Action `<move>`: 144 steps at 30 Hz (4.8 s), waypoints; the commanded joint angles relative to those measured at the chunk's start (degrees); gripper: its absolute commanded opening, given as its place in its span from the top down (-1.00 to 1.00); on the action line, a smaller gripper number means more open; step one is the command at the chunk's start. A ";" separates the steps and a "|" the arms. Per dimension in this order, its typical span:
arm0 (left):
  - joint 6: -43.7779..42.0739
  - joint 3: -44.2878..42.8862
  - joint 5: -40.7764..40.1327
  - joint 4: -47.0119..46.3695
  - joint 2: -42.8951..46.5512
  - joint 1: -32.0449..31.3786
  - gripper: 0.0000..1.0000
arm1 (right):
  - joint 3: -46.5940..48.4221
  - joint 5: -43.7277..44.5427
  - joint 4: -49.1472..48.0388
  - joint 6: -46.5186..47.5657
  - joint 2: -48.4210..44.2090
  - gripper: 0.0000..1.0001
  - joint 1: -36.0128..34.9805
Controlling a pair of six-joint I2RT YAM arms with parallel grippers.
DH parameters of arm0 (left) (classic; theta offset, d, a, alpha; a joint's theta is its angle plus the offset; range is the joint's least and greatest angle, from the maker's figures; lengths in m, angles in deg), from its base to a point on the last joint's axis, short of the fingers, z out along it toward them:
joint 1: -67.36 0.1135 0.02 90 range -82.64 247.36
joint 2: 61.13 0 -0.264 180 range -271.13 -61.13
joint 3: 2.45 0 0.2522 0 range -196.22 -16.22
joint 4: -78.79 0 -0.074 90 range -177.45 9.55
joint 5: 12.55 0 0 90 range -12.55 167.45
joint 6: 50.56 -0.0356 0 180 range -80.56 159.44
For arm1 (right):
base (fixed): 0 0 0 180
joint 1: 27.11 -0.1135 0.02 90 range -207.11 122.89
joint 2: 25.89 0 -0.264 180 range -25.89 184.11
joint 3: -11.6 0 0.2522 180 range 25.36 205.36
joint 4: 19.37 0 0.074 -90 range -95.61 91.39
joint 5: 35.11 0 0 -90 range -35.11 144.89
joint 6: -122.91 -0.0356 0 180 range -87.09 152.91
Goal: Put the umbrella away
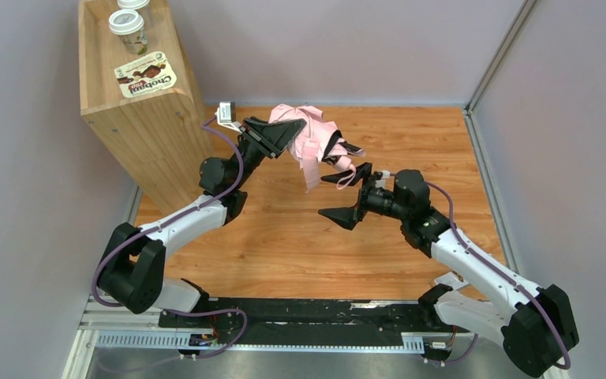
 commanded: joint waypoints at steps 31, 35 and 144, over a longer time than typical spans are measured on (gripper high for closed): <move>5.62 -3.75 -1.81 -12.25 -0.68 -6.01 1.00 | 1.51 6.12 -19.01 -8.40 7.42 1.00 -3.85; 12.11 0.19 -4.27 -12.17 -0.06 -7.25 1.00 | 4.31 2.53 -27.38 -2.60 13.23 1.00 -1.40; 14.60 14.62 -3.05 82.50 -20.89 -5.23 1.00 | 0.63 17.98 -0.23 92.61 34.94 1.00 -26.44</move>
